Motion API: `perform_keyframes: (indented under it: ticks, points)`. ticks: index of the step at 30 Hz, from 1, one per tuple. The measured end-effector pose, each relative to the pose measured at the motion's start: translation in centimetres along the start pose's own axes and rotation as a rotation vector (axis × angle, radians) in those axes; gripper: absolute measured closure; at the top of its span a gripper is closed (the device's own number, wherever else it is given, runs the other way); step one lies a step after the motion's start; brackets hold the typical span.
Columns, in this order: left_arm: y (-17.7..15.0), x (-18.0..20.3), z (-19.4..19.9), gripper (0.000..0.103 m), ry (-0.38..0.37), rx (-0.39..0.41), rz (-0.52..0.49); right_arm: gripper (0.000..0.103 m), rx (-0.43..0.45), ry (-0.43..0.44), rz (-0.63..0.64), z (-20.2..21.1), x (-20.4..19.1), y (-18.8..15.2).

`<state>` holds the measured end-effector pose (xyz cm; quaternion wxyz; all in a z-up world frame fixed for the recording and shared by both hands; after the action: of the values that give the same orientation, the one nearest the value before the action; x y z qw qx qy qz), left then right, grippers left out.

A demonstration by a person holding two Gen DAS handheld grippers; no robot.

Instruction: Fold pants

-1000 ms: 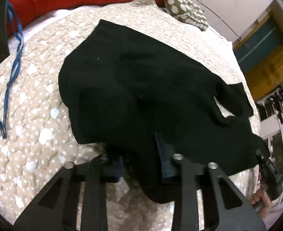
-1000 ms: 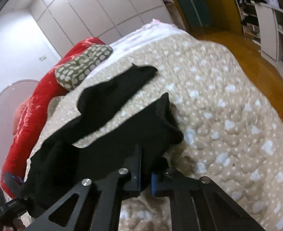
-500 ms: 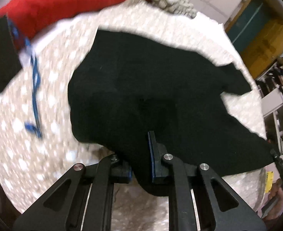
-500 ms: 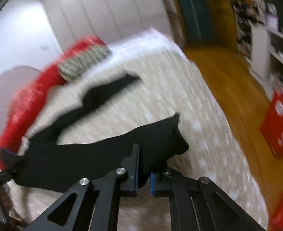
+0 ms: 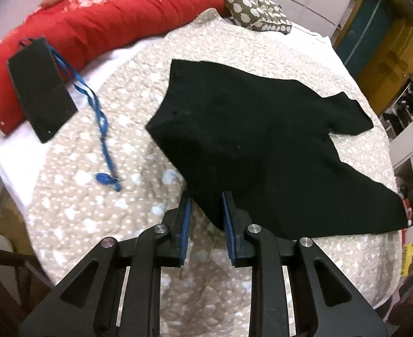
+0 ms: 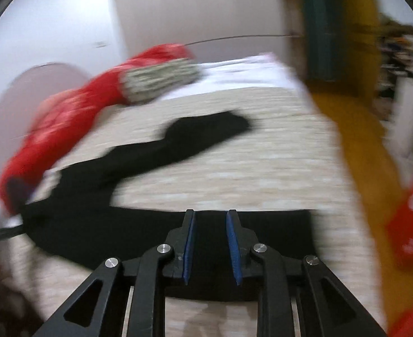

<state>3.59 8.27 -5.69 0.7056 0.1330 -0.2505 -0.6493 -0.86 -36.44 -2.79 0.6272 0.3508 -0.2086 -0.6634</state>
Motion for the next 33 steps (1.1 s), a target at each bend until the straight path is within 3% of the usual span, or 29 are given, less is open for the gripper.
perform_keyframes:
  ticks: [4,6,8,10,12,14,18,21,23,28,30,33]
  points:
    - [0.3,-0.3,1.7,0.081,0.056,0.057,-0.011,0.082,-0.070,0.199,0.085,-4.0,-7.7,-1.3]
    - [0.6,-0.6,2.8,0.080,0.069,0.089,-0.011,0.082,-0.095,0.225,0.150,-5.8,-10.8,-1.5]
    - [1.0,-0.6,3.0,0.072,0.044,0.092,-0.003,0.082,-0.122,0.275,0.196,-7.2,-13.8,-2.2]
    - [1.3,-0.5,2.6,0.053,0.034,0.100,0.007,0.082,-0.150,0.316,0.214,-9.2,-15.6,-2.8]
    - [1.5,-0.2,1.6,0.046,0.026,0.100,0.018,0.081,-0.206,0.308,0.225,-11.7,-16.6,-3.7]
    - [1.5,0.3,-0.2,0.046,0.011,0.079,0.028,0.081,-0.260,0.287,0.251,-13.6,-16.9,-4.7]
    - [0.5,0.7,-5.7,0.047,0.055,-0.025,0.015,0.074,-0.223,0.315,0.249,-12.8,-16.8,-2.6]
    - [0.8,0.9,-6.2,0.046,0.092,0.000,-0.017,0.065,-0.162,0.301,0.281,-12.7,-16.9,0.3]
    - [2.0,1.2,-5.7,0.046,0.057,0.006,-0.017,0.057,-0.115,0.296,0.321,-13.4,-17.7,2.8]
    - [7.7,1.1,-5.1,0.046,0.060,0.089,-0.015,0.056,-0.091,0.274,0.458,-18.4,-19.8,8.2]
    - [9.6,0.4,-6.5,0.046,0.086,0.075,0.006,0.056,-0.096,0.236,0.529,-20.1,-20.3,9.3]
    - [11.6,-0.5,-9.7,0.046,0.059,0.008,0.029,0.056,-0.107,0.197,0.646,-23.0,-20.8,10.1]
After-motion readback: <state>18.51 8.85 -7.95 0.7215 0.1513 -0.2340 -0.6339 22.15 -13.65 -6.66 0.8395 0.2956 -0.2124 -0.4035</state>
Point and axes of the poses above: each gripper's, at about its wrist camera, not at the fingertips, and z roughly against the way its jaws point, x to its right, y to its top, the point moved 5 cm from there along -z, roughly the way its jaws point, and after that the axes turned 1 degree about -y, right-handed, at the moved point
